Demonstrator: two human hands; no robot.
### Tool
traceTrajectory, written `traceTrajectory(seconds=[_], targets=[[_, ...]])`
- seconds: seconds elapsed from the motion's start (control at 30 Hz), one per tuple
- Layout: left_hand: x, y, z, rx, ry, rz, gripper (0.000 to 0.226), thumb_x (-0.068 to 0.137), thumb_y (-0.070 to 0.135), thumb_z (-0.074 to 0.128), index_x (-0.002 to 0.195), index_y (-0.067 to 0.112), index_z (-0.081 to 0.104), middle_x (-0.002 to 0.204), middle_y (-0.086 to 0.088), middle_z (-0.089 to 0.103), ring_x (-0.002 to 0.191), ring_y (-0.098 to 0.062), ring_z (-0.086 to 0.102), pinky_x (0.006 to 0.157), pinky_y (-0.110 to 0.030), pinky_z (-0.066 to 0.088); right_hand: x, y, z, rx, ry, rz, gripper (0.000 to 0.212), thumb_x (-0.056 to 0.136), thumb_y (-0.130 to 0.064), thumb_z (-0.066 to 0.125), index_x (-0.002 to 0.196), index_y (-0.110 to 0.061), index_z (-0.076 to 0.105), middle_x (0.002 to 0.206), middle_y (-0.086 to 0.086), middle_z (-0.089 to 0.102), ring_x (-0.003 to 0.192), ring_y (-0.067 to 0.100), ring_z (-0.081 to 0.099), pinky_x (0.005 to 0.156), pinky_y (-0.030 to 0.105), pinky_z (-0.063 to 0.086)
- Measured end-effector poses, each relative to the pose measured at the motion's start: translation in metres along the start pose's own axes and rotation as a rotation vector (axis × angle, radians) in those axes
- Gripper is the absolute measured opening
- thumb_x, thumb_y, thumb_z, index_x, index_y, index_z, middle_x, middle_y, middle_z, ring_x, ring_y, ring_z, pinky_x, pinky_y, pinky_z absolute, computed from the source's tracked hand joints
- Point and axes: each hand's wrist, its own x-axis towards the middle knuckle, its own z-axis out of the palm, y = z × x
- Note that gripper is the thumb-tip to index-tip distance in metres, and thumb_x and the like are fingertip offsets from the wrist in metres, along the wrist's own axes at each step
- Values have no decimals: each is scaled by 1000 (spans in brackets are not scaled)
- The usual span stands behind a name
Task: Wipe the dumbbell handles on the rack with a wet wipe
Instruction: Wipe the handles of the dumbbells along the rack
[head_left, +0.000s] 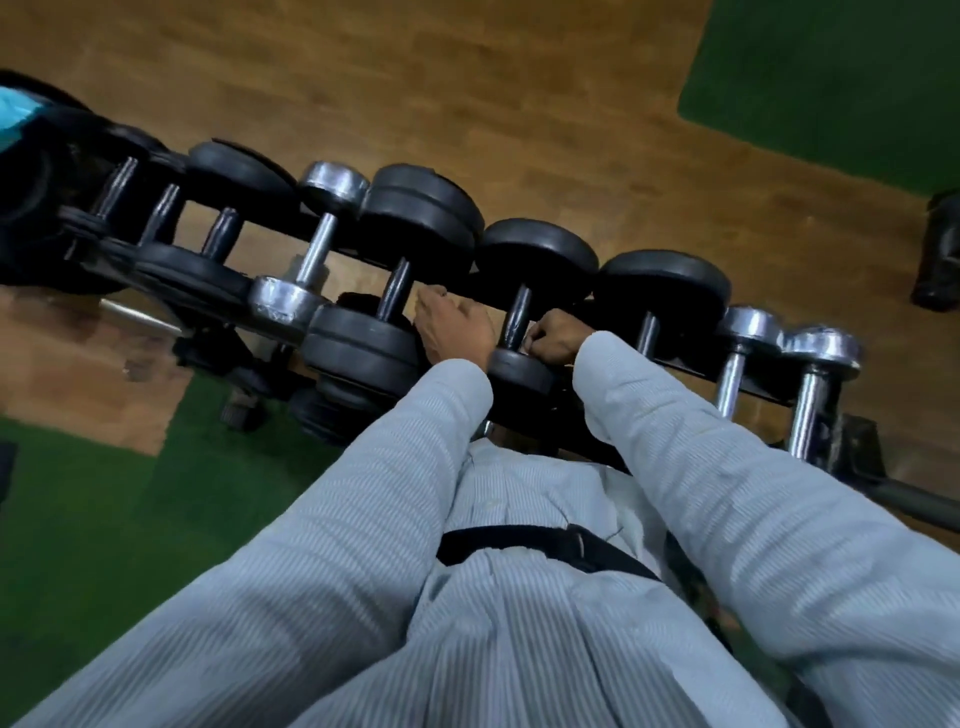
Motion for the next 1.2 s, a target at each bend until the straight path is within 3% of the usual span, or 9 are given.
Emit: traceTrajectory(seconds=[0.1, 0.3, 0.4, 0.5, 0.57, 0.63, 0.8, 1.03, 1.2], targets=[[-2, 5, 3, 48, 51, -6, 33, 92, 8, 48, 124, 4, 55, 128, -18, 59, 118, -36, 54, 95, -40, 41, 1, -4, 3, 394, -101, 120, 22, 74, 5, 57, 58, -8, 62, 53, 5, 58, 56, 20, 51, 46, 25, 40], [0, 5, 8, 75, 146, 31, 29, 92, 8, 44, 116, 4, 60, 120, -15, 63, 112, -33, 57, 95, -40, 41, 12, -7, 13, 1035, -312, 204, 9, 59, -7, 57, 63, -13, 54, 65, 4, 57, 63, 23, 53, 64, 28, 44], [2, 5, 8, 72, 180, 34, 25, 93, 6, 46, 113, 5, 61, 115, -13, 65, 108, -32, 59, 90, -36, 40, 14, -18, 12, 1117, -365, 137, 16, 72, -7, 68, 62, -16, 61, 69, 3, 60, 69, 20, 58, 69, 30, 49], [2, 4, 9, 76, 177, 37, 24, 93, 7, 47, 113, 7, 62, 112, -10, 65, 105, -29, 59, 84, -34, 39, 12, -21, 13, 988, -451, 131, 6, 86, -15, 75, 90, -11, 74, 78, 2, 73, 73, 16, 70, 74, 30, 57], [2, 3, 9, 80, 180, 48, 23, 94, 8, 48, 112, 6, 62, 110, -10, 65, 103, -28, 59, 82, -30, 35, 15, -20, 16, 919, -378, 146, 11, 82, -12, 81, 89, -10, 74, 76, 1, 74, 72, 14, 72, 69, 28, 58], [4, 3, 9, 87, 177, 52, 21, 93, 10, 49, 110, 6, 62, 109, -11, 65, 102, -30, 59, 81, -30, 34, 22, -18, 20, 824, -233, 166, 25, 69, -11, 88, 88, -12, 72, 82, 3, 73, 87, 21, 72, 79, 34, 59], [6, 1, 11, 101, 135, 35, 23, 90, 17, 45, 106, 9, 60, 106, -9, 64, 98, -30, 58, 80, -37, 41, 9, -14, 15, 513, -9, 208, 77, 42, -39, 91, 110, -13, 65, 103, 5, 72, 96, 21, 71, 90, 40, 60], [7, 0, 10, 115, 127, 29, 20, 93, 12, 49, 108, 8, 62, 107, -9, 65, 102, -27, 58, 80, -31, 34, -5, 2, 27, 678, 491, 89, 46, 62, -39, 97, 86, -11, 71, 74, -6, 69, 62, 0, 60, 61, 13, 50], [6, 3, 10, 113, 114, 10, 19, 95, 17, 47, 105, 10, 61, 104, -8, 65, 99, -29, 59, 84, -43, 47, 12, -17, 19, 879, 667, 218, 28, 68, -38, 93, 76, -20, 74, 69, -9, 71, 63, 2, 66, 66, 18, 56]])
